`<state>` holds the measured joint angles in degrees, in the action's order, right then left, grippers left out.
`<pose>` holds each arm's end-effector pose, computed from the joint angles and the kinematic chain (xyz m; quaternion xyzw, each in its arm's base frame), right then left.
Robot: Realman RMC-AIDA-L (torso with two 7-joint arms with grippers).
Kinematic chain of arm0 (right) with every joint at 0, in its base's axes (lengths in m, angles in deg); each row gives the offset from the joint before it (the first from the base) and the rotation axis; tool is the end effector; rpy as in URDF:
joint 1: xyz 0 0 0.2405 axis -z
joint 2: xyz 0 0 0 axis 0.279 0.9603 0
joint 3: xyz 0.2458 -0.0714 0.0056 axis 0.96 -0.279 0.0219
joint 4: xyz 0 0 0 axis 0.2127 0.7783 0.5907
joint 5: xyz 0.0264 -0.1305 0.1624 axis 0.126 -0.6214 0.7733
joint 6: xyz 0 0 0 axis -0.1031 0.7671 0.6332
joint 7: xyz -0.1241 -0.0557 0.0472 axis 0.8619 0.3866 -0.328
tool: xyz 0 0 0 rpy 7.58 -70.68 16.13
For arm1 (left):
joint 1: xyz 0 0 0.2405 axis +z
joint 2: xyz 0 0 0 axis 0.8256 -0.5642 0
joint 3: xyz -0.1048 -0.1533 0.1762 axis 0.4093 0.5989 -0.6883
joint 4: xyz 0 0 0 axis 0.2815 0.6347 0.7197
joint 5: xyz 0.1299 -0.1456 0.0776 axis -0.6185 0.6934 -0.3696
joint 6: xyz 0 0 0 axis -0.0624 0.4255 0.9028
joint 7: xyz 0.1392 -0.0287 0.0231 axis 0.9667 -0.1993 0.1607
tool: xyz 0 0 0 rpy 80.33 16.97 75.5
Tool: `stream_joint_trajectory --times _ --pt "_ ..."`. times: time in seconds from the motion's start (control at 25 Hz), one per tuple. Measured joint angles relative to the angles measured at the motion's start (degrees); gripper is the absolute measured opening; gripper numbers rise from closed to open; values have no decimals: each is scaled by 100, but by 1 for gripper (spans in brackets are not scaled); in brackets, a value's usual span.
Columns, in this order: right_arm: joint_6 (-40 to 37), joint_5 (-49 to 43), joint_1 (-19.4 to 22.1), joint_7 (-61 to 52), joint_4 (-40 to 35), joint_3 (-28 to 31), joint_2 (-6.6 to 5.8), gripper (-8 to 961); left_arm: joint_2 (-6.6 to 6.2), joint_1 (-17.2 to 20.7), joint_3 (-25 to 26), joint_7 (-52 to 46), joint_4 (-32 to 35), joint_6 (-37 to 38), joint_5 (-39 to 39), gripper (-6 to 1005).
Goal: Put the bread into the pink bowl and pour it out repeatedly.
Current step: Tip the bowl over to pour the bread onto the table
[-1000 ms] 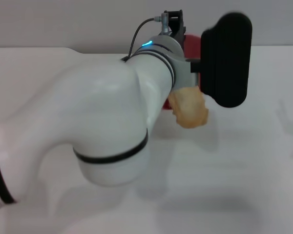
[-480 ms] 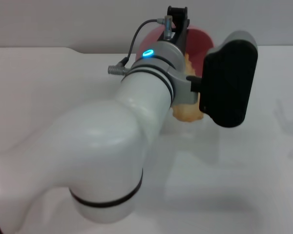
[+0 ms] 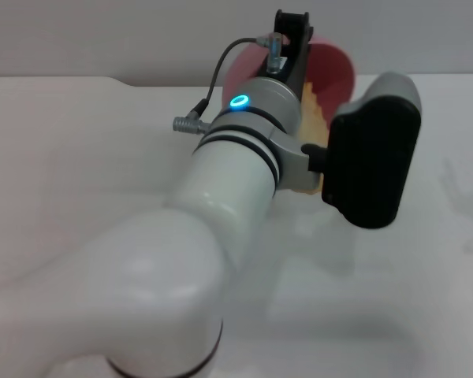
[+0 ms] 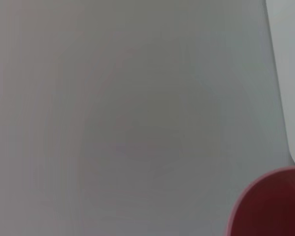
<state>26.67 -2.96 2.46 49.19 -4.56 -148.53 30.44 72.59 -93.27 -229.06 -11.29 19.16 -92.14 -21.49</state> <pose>0.2547 0.2477 0.0323 -0.6649 0.1708 0.2889 0.6673 -0.0392 0.3197 -0.1009 -0.7600 0.3383 0.1711 0.5279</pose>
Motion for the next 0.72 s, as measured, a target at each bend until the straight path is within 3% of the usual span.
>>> stream_joint_trajectory --times 0.36,0.72 --pt "7 0 -3 0 -4 -7 0 750 -1 235 -210 -454 36 29 -664 47" --pt "-9 0 -56 1 17 -25 -4 749 -1 254 -246 -56 28 28 -757 46"
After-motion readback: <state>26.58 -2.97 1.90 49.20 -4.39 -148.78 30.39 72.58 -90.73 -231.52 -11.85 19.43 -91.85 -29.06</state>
